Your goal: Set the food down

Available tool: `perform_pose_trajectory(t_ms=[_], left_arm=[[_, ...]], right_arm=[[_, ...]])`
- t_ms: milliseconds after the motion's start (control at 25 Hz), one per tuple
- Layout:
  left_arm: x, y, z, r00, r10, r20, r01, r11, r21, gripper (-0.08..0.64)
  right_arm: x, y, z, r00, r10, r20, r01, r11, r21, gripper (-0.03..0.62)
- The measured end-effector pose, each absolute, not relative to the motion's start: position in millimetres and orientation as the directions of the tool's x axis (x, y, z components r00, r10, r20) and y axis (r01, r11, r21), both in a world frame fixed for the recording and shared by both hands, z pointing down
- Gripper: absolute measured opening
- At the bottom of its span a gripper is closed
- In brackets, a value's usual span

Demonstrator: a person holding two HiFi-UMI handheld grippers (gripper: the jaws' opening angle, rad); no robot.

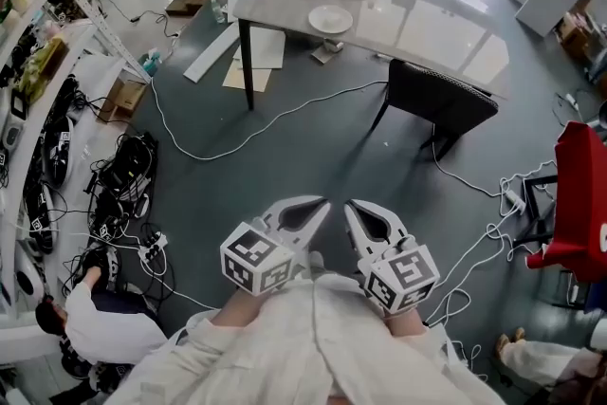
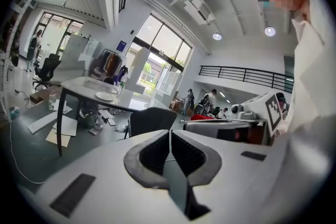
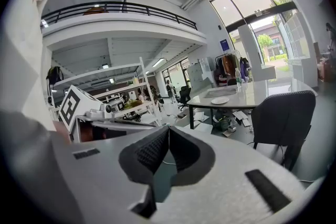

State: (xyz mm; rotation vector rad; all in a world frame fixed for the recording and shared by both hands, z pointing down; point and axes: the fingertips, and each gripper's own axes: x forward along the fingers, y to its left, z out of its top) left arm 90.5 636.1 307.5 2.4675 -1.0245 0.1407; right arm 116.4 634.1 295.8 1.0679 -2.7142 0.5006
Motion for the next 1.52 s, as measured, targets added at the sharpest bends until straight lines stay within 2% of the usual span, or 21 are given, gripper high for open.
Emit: perform_pose_trajectory(t_ms=[280,1000,1520], left_arm=[[74.3,581.0,316.2,0.707,-0.659,0.258,-0.701,-0.603,0.381,0.025],[6.2,359.3,291.0,0.774,-0.582,0.248,-0.633,-0.706,0.318,0.023],[4.3,306.6,316.1,0.815,-0.507,0.280,-0.579,-0.720,0.383,0.023]], right_arm=[[107.8,579.2,304.2,-0.732,-0.625,0.273,-0.681,0.685,-0.260,0.002],[38.8,352.9,286.4,-0.675,-0.702,0.229,-0.736,0.619,-0.274,0.002],[37.2,297.9,310.7,-0.617,-0.730,0.294,-0.785,0.540,-0.305,0.002]])
